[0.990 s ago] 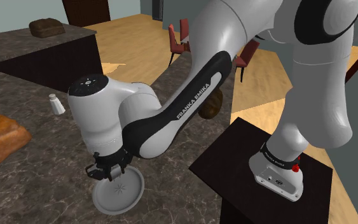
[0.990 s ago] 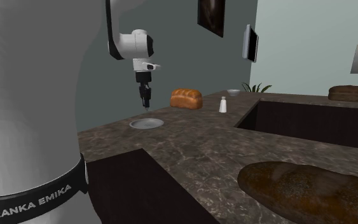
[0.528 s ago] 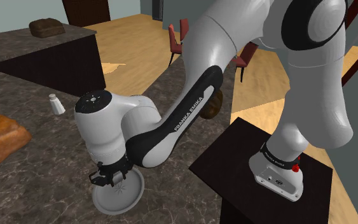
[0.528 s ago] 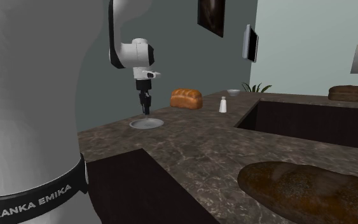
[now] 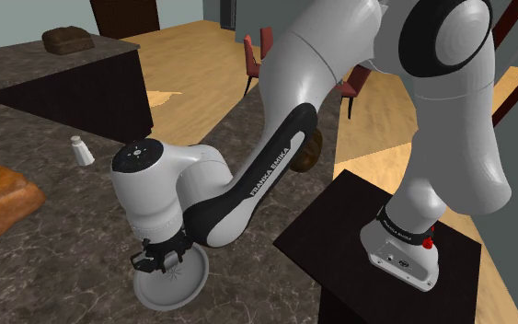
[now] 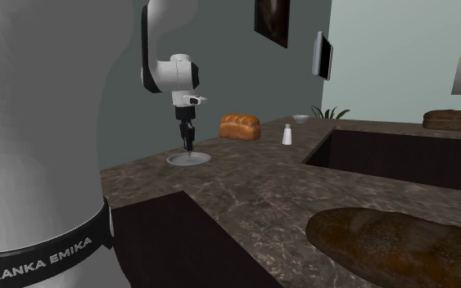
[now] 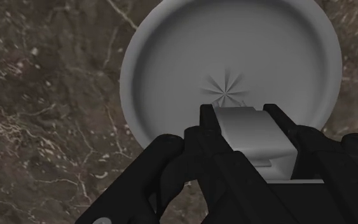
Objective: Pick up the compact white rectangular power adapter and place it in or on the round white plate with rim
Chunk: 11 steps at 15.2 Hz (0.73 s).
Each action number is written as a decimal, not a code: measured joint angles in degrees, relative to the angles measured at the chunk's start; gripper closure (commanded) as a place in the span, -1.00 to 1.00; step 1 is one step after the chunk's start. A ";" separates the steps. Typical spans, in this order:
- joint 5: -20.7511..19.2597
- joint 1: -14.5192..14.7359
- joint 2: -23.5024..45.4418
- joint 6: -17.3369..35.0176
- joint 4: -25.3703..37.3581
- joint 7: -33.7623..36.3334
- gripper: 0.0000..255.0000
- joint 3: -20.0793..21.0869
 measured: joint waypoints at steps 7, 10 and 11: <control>-0.01 0.01 0.01 0.01 0.01 0.01 -1.00 0.00; 0.89 -0.46 -1.52 -1.37 -0.05 -0.56 -1.00 0.69; 1.67 -0.73 -2.60 -2.84 0.46 -1.07 -1.00 1.27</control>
